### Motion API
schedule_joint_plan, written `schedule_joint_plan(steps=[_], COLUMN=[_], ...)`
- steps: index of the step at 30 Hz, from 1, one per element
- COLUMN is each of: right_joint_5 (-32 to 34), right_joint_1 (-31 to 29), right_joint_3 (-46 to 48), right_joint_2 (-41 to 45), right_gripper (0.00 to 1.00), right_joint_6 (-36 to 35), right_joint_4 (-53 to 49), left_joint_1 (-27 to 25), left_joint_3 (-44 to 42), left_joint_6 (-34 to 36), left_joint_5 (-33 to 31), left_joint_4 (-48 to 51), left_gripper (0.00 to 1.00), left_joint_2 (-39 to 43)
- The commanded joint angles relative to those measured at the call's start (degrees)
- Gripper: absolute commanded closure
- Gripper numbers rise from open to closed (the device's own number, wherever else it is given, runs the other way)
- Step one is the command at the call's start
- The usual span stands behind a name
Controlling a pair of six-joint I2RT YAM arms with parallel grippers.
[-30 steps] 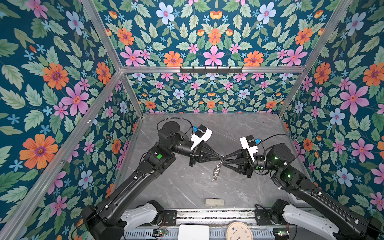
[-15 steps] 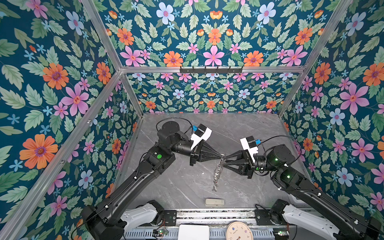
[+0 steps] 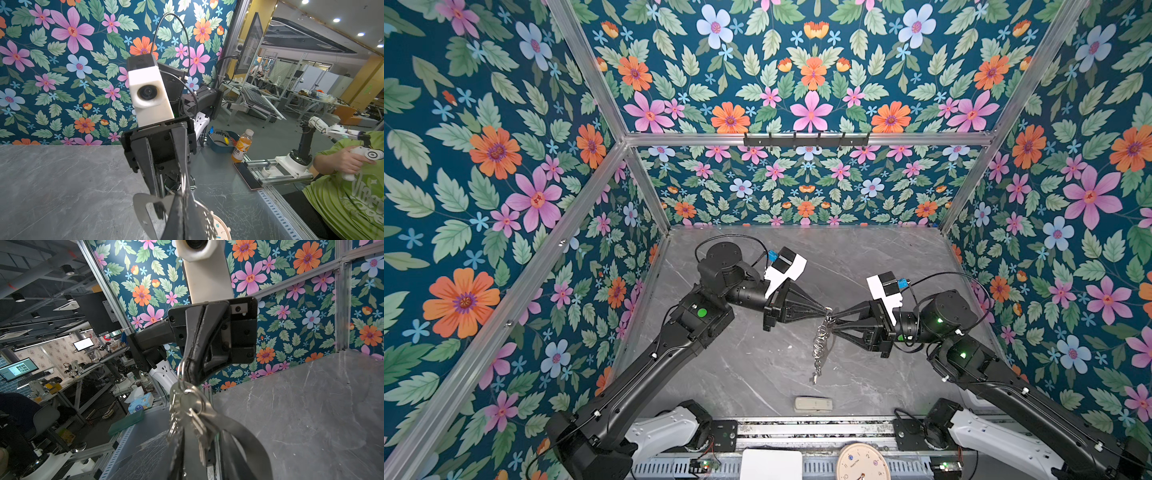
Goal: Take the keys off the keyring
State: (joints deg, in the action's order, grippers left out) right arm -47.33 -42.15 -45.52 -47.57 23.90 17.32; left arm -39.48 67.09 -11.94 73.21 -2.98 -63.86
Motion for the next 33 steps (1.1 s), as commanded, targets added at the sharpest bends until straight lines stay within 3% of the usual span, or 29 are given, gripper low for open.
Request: schedule_joint_plan(steps=[1,10,22,33], right_joint_5=[-1.0,5.4,3.3,7.5], right_joint_1=[-0.1,-0.2,-0.1,-0.1], right_joint_3=[-0.3,-0.4,-0.8,-1.1], right_joint_2=[0.3,3.4,4.1,3.2], right_gripper=[0.67,0.56,0.56,0.56], right_joint_6=[-0.7,-4.7,-5.2,-7.9], right_joint_4=[3.6,-2.0,-4.5,-5.3], left_joint_1=[0.1,0.2,0.2,0.3], left_joint_3=[0.0,0.0,0.0,0.1], left_joint_6=[0.4,0.3,-0.4,-0.7], left_joint_5=[-1.5,-1.3,-1.2,-0.7], left_joint_4=[-0.1,-0.4,-1.1,-1.3], left_gripper=[1.00,1.00,1.00,1.00], left_joint_2=[0.1,0.5,0.4,0.8])
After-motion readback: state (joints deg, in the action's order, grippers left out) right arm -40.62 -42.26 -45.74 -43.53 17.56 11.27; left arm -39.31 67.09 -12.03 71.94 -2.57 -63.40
